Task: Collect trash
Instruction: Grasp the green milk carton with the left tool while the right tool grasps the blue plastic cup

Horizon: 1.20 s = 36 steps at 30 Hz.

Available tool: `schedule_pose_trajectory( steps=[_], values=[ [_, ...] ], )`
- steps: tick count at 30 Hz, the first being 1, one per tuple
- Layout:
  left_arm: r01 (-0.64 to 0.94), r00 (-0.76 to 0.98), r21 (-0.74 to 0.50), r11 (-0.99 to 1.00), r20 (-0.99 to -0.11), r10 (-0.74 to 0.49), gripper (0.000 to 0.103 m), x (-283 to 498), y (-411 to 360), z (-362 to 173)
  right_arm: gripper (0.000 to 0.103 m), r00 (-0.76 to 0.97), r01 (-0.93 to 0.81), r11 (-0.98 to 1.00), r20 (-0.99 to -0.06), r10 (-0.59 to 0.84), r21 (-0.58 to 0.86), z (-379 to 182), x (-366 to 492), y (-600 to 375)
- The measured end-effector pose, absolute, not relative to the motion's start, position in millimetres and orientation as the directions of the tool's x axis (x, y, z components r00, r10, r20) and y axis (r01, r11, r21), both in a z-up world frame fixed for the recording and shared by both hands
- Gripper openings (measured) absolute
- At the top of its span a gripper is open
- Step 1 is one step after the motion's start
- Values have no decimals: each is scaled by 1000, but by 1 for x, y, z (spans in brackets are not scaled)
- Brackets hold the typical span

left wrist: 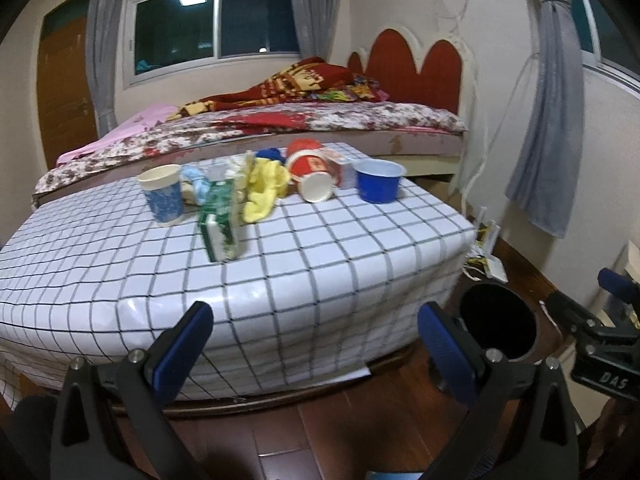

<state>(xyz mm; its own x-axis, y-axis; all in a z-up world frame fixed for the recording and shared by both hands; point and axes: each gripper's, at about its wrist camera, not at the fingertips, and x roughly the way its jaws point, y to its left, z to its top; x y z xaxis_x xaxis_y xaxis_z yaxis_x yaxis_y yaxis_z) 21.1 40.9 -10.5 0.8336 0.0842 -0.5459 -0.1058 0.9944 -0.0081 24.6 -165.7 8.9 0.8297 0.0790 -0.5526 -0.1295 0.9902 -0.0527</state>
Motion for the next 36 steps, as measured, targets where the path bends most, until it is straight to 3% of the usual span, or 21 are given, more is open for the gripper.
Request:
schedule_pose_trajectory(
  steps=[10, 19, 28, 34, 36],
  values=[
    [-234, 811, 2, 972, -551, 196, 103, 81, 101, -15, 102, 788, -264, 964, -573, 226, 17, 14, 98, -125],
    [-281, 768, -68, 957, -615, 182, 102, 142, 130, -36, 94, 747, -302, 953, -614, 255, 27, -1, 185, -96],
    [-311, 747, -103, 945, -641, 176, 101, 179, 142, -48, 93, 684, -303, 950, -677, 272, 75, -19, 274, -73],
    [-318, 741, -142, 937, -653, 153, 91, 187, 153, -50, 93, 645, -301, 949, -712, 278, 98, -27, 313, -63],
    [-311, 740, -150, 939, -658, 140, 76, 189, 155, -51, 88, 644, -305, 949, -715, 272, 87, -27, 317, -59]
  ],
)
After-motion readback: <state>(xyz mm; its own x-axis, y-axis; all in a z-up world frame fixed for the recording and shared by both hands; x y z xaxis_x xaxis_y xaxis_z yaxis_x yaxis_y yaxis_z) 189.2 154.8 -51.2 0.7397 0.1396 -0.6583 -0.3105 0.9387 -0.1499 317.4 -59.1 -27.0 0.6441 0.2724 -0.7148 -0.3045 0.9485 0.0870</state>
